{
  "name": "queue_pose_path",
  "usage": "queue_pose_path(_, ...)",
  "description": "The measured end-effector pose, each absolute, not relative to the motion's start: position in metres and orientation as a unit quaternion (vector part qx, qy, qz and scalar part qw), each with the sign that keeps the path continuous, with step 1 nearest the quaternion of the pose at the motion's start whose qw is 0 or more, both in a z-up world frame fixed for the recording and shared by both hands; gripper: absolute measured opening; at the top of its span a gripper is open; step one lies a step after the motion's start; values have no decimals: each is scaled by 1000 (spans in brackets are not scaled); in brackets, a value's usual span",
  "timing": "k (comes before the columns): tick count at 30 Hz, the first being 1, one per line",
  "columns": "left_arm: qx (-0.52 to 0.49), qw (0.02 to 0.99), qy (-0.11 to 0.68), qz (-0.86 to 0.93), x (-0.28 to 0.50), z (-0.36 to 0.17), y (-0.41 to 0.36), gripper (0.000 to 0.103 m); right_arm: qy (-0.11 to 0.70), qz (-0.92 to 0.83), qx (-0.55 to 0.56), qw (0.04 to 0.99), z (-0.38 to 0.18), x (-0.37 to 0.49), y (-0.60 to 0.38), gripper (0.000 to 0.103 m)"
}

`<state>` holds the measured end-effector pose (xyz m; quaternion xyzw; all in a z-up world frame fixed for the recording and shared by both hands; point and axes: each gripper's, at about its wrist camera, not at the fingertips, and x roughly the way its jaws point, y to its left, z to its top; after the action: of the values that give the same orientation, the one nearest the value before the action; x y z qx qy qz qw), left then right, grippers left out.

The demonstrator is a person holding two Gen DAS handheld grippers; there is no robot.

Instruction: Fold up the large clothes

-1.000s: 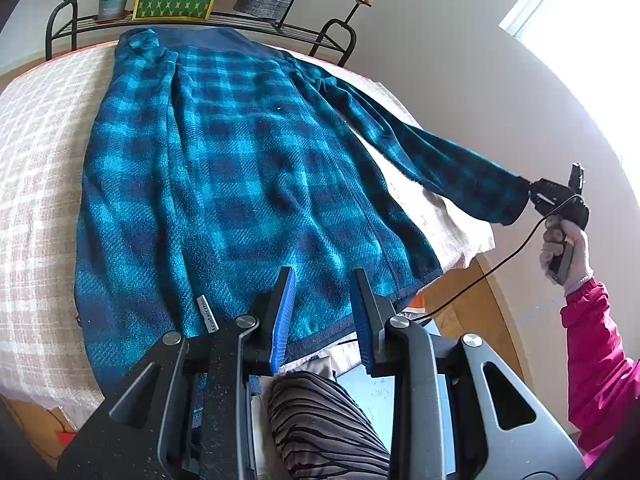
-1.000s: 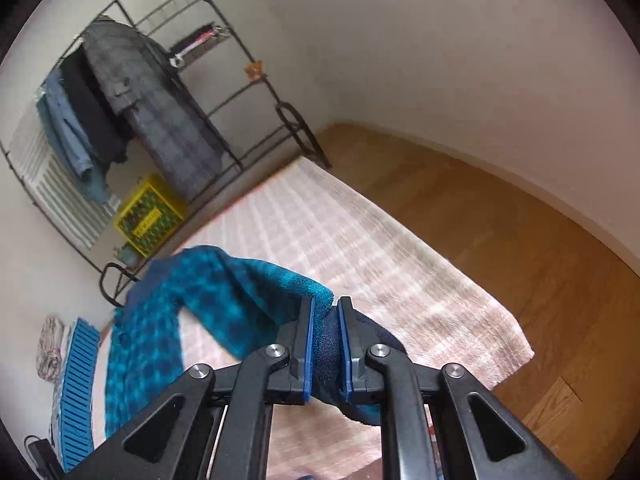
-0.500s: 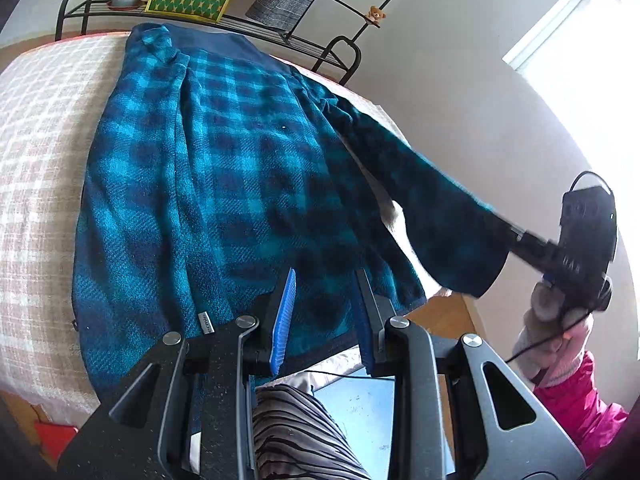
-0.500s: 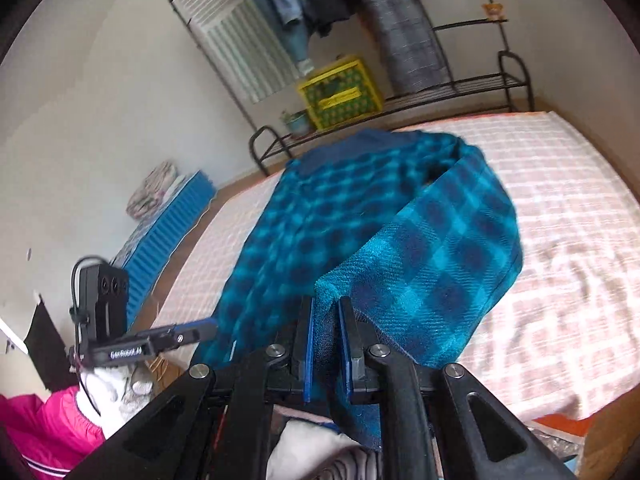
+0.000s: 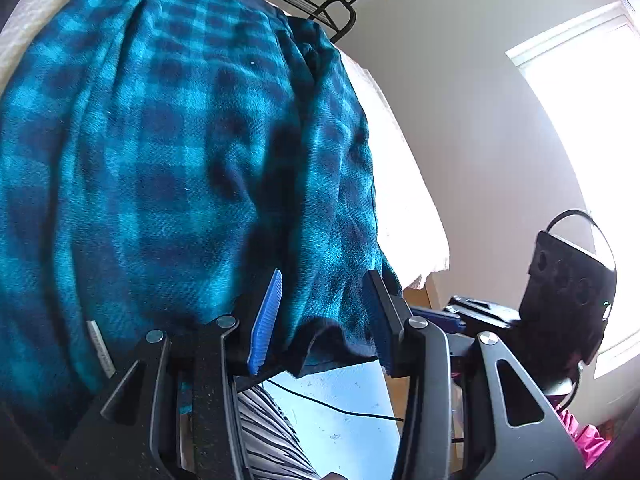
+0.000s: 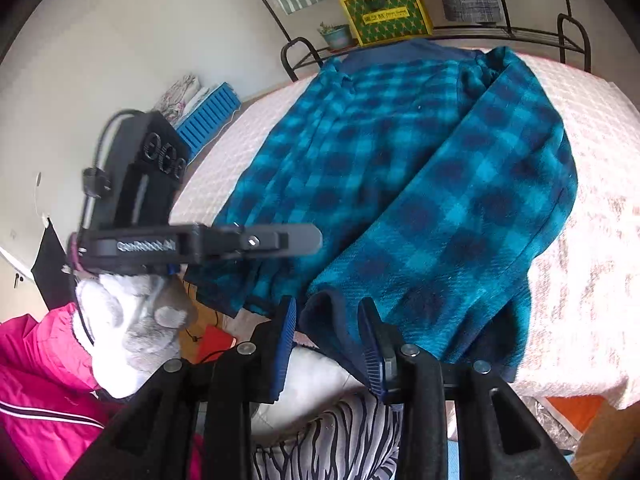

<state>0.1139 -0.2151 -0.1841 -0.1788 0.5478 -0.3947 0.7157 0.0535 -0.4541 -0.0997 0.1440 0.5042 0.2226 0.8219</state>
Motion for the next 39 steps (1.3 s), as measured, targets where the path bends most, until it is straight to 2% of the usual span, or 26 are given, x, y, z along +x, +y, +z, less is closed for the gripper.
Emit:
queue_pose_path(3,-167,714,555,-394,114,-192,-231,42,491,206,145,834,-83,60,-479,39)
queue_pose_path(6,-138,730,555,-374,114,-197,-240,49,485,165,132,848,-72,80,-504,40)
queue_pose_path(11,-113,725,560,-386,112,-211,-249,47,478,122,152,856,-66,140,-551,41)
queue_pose_path(13,-111,720,559,-396,112,-214,-254,25,480,104,141,860,-67,168,-563,41)
queue_pose_path(16,-115,714,556,-410,112,-217,-259,7,485,80,141,859,-72,211,-580,42)
queue_pose_path(26,-125,701,528,-463,100,-192,-266,4,499,32,155,852,-98,339,-607,42)
queue_pose_path(37,-105,689,515,-499,96,-181,-282,3,539,-17,52,840,-144,437,-573,44)
queue_pose_path(38,-106,687,517,-500,96,-182,-282,3,544,-27,42,838,-148,443,-573,42)
queue_pose_path(39,-108,685,518,-500,97,-184,-281,3,546,-33,39,836,-151,448,-573,27)
